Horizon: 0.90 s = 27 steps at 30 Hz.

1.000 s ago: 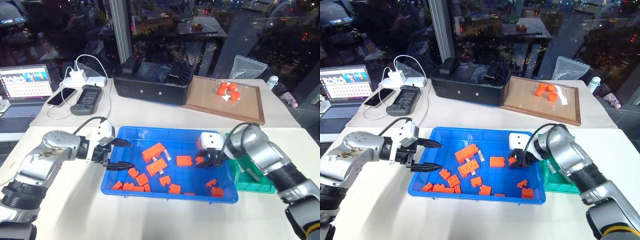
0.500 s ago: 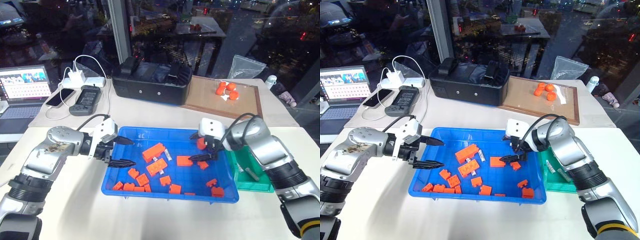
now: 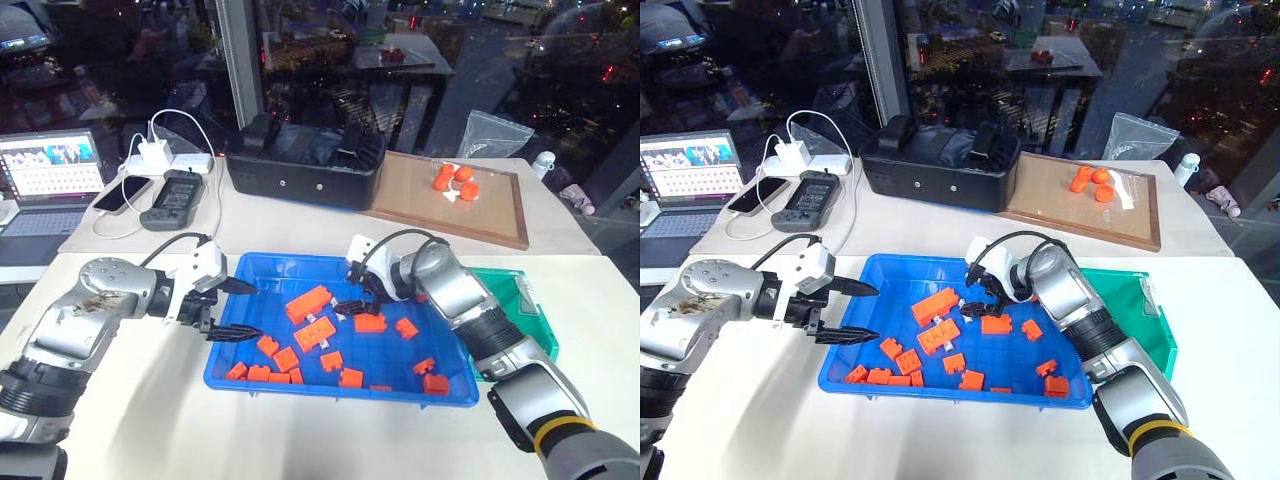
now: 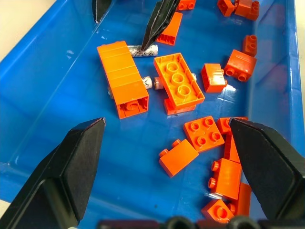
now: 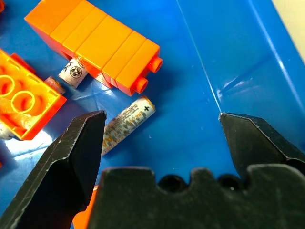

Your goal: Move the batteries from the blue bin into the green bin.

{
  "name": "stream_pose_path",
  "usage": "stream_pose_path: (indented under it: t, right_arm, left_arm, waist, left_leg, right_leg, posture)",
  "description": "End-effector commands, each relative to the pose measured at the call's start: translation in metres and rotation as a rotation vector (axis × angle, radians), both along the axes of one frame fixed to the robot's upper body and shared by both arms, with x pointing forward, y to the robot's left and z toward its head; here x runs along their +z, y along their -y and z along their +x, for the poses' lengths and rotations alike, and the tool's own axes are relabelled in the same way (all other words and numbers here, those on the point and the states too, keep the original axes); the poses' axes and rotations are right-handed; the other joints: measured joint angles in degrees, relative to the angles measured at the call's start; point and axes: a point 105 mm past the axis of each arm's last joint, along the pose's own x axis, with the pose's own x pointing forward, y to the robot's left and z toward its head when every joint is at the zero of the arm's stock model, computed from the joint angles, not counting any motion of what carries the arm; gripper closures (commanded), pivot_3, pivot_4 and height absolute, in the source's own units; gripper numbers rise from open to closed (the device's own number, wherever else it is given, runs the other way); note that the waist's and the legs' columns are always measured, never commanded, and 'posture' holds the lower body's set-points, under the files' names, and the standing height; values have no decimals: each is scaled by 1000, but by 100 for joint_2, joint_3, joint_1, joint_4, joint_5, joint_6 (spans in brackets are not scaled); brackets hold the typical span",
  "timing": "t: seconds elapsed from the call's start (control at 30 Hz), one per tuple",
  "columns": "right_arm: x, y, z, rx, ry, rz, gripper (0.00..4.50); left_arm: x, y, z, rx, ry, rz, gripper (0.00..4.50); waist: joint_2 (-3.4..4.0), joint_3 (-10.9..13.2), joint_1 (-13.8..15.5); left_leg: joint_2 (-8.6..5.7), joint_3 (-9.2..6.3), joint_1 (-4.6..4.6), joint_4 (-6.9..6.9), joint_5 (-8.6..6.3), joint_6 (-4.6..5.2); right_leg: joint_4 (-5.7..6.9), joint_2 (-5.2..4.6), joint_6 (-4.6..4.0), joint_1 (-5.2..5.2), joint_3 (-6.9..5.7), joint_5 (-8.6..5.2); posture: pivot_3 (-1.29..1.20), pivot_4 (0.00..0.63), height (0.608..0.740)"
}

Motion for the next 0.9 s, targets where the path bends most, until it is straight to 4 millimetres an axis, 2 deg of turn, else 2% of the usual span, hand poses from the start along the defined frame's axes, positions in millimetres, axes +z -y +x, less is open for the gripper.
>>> stream_pose_path:
  t: [0.03,0.1,0.23,0.37,0.47,0.63,0.8,0.83,0.9]
  right_arm:
    - [44,16,2,-56,77,75,4231]
    - [55,29,-3,-88,81,95,4231]
    - [82,77,-20,-216,103,108,4231]
    - [91,128,-40,-369,110,41,4231]
    - [93,152,-56,-450,98,14,4231]
    - [77,184,-78,-547,46,-102,4231]
    - [56,196,-75,-639,31,-96,4231]
    - [52,197,-76,-637,23,-112,3431]
    - [49,196,-74,-627,20,-119,2955]
  left_arm:
    - [21,7,6,-28,67,-69,0]
    - [29,14,7,-55,74,-118,0]
    - [56,39,3,-162,91,-301,0]
    - [61,52,6,-204,86,-337,0]
    - [60,56,7,-226,85,-324,0]
    - [57,59,14,-227,85,-301,0]
    - [51,61,14,-231,80,-275,0]
    - [50,61,14,-233,76,-273,0]
    - [47,59,12,-237,68,-253,0]
  waist:
    - [0,0,11]
    - [0,0,12]
    - [-1,0,80]
    - [-1,-1,110]
    - [1,-3,97]
    - [6,-5,22]
    - [5,-5,-38]
    - [6,-5,-38]
    - [10,-6,-31]
  left_leg:
    - [-1,0,0,-1,0,0]
    - [-2,0,0,-1,0,0]
    - [-3,-3,-8,0,0,0]
    - [-5,-4,-7,-1,0,1]
    - [-6,-5,-3,-2,0,1]
    - [-8,-15,1,-2,0,1]
    - [-11,-21,2,3,0,1]
    - [-15,-23,1,2,0,2]
    - [-18,-24,1,2,0,2]
  right_leg:
    - [0,-1,0,0,-1,0]
    - [-1,0,0,1,0,0]
    - [-5,-1,1,-1,-2,-1]
    - [-12,-2,3,4,-1,-1]
    - [-12,-1,2,5,3,-1]
    - [-12,2,4,6,9,-2]
    - [-13,2,10,9,14,-4]
    - [-13,2,13,7,19,-5]
    - [-12,2,15,6,22,-5]
  posture:
    - [0,150,735]
    - [0,150,735]
    - [0,150,735]
    - [0,150,735]
    - [0,150,735]
    - [0,150,735]
    - [0,150,735]
    - [0,150,735]
    - [0,150,735]
